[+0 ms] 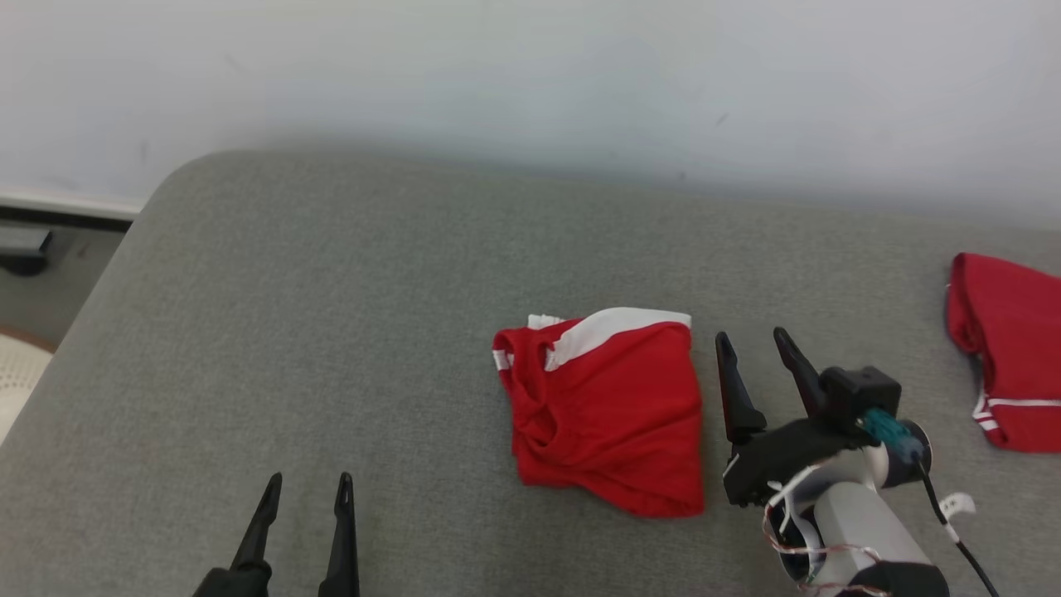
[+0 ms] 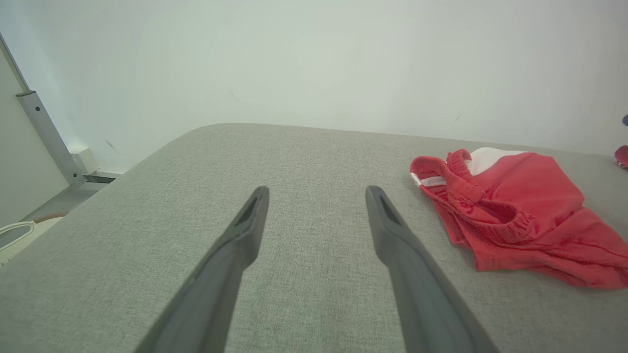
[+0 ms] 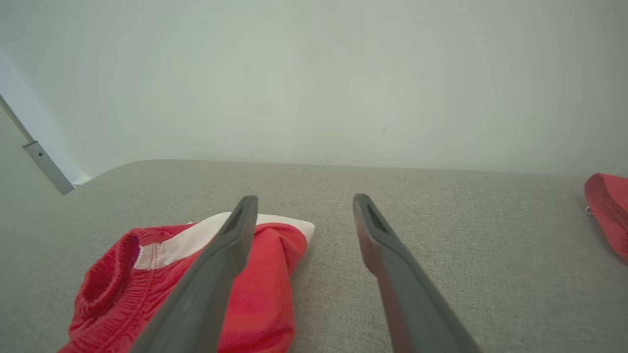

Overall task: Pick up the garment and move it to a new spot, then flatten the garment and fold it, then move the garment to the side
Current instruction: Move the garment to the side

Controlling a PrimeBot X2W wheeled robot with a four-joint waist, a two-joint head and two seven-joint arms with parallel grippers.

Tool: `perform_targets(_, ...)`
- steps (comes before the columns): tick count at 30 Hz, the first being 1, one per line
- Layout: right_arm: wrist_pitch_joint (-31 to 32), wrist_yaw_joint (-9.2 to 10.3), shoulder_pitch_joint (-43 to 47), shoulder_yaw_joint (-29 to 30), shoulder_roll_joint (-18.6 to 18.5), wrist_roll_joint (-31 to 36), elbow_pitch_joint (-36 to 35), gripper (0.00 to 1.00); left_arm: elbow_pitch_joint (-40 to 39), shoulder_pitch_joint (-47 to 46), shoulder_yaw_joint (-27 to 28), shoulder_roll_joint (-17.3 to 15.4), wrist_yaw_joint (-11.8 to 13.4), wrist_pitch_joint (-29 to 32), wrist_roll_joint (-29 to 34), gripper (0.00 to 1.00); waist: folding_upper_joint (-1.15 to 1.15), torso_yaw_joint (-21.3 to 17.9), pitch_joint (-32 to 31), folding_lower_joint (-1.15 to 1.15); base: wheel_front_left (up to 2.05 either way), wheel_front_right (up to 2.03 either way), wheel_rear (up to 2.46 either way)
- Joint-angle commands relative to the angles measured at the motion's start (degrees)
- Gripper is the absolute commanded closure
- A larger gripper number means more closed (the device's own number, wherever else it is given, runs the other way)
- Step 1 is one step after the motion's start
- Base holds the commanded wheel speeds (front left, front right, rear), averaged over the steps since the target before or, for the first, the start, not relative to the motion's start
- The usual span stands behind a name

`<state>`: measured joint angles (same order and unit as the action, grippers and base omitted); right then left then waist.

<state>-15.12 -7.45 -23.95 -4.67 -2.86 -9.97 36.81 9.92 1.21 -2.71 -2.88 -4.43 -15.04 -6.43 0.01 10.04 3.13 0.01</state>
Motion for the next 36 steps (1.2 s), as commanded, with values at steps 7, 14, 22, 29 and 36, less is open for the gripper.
perform_targets(7,0.02,-0.03,-8.27,-0.24,-0.07,0.88,15.30,0.00,0.50,-3.06,-2.97,-0.02,1.28,-0.16,-2.11,0.00,-0.01,5.28,4.71,-0.01,0.00,0.00,0.00)
perform_targets(14,0.04,-0.03,-10.41,-2.30,-0.07,-1.53,22.32,0.00,0.72,-3.56,-3.68,-0.02,1.87,-0.16,-2.41,0.00,-0.01,5.85,5.36,-0.01,0.00,0.00,0.00)
perform_targets(22,1.11,-0.03,-11.42,-10.23,0.01,-8.70,29.42,0.20,1.11,-3.96,-4.04,-0.03,2.09,-0.16,-2.61,0.00,-0.01,5.61,5.00,-0.01,0.00,0.00,0.00)
perform_targets(29,0.33,-0.02,-14.36,-14.65,-0.11,-9.13,32.16,1.00,0.54,-3.83,-3.71,-0.02,2.67,-0.16,-3.47,0.00,-0.01,4.36,4.80,-0.01,0.00,0.00,0.00)
perform_targets(36,-0.06,0.05,-18.27,-13.61,-4.94,-3.61,29.97,1.00,-0.17,-3.18,-2.90,-0.03,2.33,-0.16,-4.28,0.00,-0.01,0.36,5.83,-0.01,0.00,0.00,0.00)
